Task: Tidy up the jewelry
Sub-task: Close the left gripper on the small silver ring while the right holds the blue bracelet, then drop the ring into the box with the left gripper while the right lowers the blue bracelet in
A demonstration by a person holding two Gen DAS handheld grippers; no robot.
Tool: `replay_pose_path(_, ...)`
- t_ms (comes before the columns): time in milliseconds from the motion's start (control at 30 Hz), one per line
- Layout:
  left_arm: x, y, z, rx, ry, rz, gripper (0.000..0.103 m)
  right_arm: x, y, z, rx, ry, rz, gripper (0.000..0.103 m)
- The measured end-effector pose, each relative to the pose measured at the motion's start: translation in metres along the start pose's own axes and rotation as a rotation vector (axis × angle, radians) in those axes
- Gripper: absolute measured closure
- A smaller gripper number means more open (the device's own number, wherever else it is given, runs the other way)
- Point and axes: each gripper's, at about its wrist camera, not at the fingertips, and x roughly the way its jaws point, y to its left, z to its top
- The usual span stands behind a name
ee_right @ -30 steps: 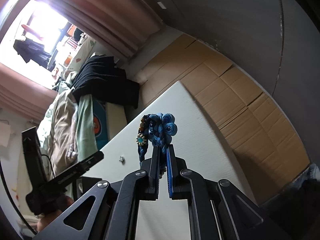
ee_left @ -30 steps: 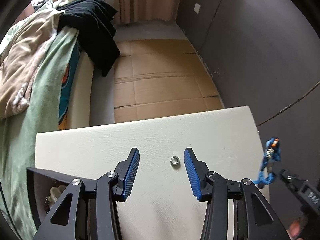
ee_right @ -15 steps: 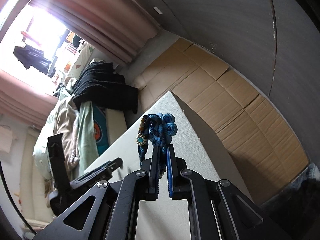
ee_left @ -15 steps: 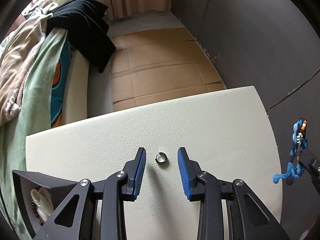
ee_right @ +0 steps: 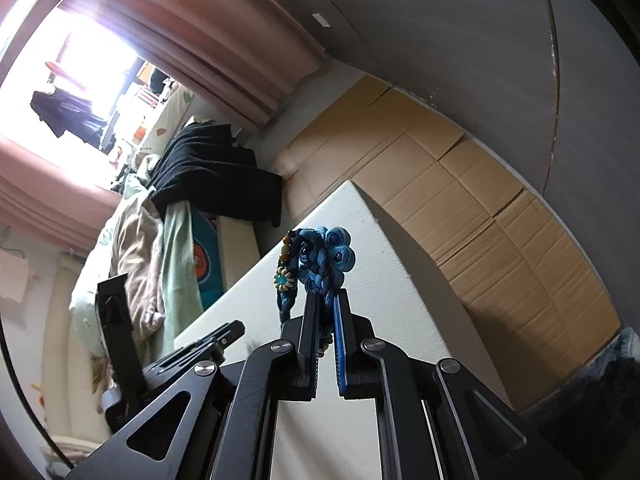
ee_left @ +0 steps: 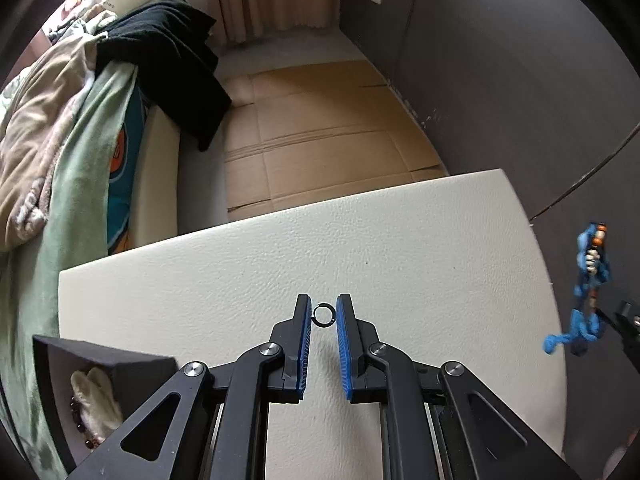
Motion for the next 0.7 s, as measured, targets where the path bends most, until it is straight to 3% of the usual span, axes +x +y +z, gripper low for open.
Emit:
replay_pose_path(233,-0.060,0.019,-0.017,0.010,-0.146,0.004,0.090,0.005,0.021,-0.009,-0.031,0.012,0.042,0.095)
replay_pose_path(400,-0.095,0.047,-0.036,-0.049,-0.218,-0.024,0.090,0.011,0.040,-0.018,-0.070,0.026,0.045,0.095)
replay_pose_path(700,-0.120,0.091,-0.065,-0.131,-0.276,-0.058,0.090,0.020,0.071,-0.034,-0.130,0.033,0.080,0.095)
